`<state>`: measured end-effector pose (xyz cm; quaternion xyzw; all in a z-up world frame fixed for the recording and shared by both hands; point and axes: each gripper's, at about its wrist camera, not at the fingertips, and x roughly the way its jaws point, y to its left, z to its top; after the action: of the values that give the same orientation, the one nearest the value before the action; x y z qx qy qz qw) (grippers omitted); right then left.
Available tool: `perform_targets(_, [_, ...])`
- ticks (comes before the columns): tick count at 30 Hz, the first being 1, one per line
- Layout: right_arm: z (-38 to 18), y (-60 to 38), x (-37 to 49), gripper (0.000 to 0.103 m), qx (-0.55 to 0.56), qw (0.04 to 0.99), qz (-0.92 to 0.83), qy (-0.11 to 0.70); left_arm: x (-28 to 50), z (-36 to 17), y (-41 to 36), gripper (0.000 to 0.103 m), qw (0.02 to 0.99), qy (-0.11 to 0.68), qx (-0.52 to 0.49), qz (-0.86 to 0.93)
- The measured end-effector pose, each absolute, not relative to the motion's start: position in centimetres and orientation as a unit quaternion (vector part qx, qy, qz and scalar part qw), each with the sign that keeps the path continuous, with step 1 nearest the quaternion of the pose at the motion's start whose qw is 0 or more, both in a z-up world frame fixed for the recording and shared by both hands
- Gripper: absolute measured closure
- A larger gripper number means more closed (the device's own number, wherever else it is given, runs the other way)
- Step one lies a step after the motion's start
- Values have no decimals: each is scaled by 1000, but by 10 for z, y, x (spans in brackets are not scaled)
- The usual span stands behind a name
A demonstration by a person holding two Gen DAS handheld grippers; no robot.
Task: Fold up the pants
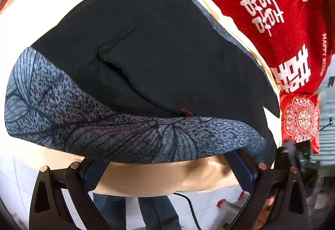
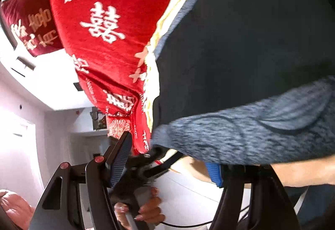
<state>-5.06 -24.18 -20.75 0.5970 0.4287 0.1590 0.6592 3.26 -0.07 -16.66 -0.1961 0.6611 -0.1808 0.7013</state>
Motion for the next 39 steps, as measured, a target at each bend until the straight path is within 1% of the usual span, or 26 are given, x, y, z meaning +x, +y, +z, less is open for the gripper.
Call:
perform_targets(4, [-229,-255,-64,33,626,643,121,425,30,-163,-7,2,707,658,-175,-193])
perform_targets(8, [-242,-271,-79,33,656,628,90,409,26,-155,12,1,705,652,-189,-203])
perform_targets(10, [-247,-279,-85,33,674,616,84,399,29,-161,21,1,698,659,-201,-196])
perform_targets(11, [-249,-281,-86,37,681,608,83,399,30,-165,24,1,696,662,-203,-188])
perform_targets(12, [-251,-282,-86,47,685,604,81,400,32,-170,26,1,695,665,-205,-181])
perform_targets(13, [-252,-283,-87,60,689,599,76,401,35,-175,27,1,693,667,-208,-174])
perform_targets(14, [-253,-284,-89,67,694,594,72,401,36,-177,29,2,694,668,-211,-166])
perform_targets(15, [-253,-286,-91,81,701,587,68,399,37,-179,31,7,697,666,-214,-159])
perform_targets(16, [-253,-287,-94,88,703,583,64,402,38,-179,33,21,699,666,-214,-148])
perform_targets(17, [-251,-286,-95,89,700,584,60,407,38,-179,36,34,699,670,-209,-139])
perform_targets(18, [-245,-286,-96,91,690,591,55,415,38,-179,38,41,698,674,-203,-131])
perform_targets(19, [-237,-287,-94,91,675,601,52,426,39,-178,41,57,697,679,-197,-124])
perform_targets(20, [-230,-288,-94,92,660,611,50,434,39,-177,44,66,695,681,-194,-123])
perform_targets(23, [-201,-294,-82,92,614,641,59,457,44,-158,49,67,697,675,-202,-133])
perform_targets(26, [-173,-304,-56,92,574,665,78,471,56,-124,35,67,719,656,-178,-146])
perform_targets(31, [-144,-334,3,92,532,678,109,495,111,-84,-1,67,751,623,-157,-155])
perform_targets(35, [-140,-359,80,92,501,672,129,530,174,-73,-29,67,770,604,-138,-154])
perform_targets(39, [-161,-380,154,90,470,666,138,563,244,-94,-59,67,788,590,-114,-134])
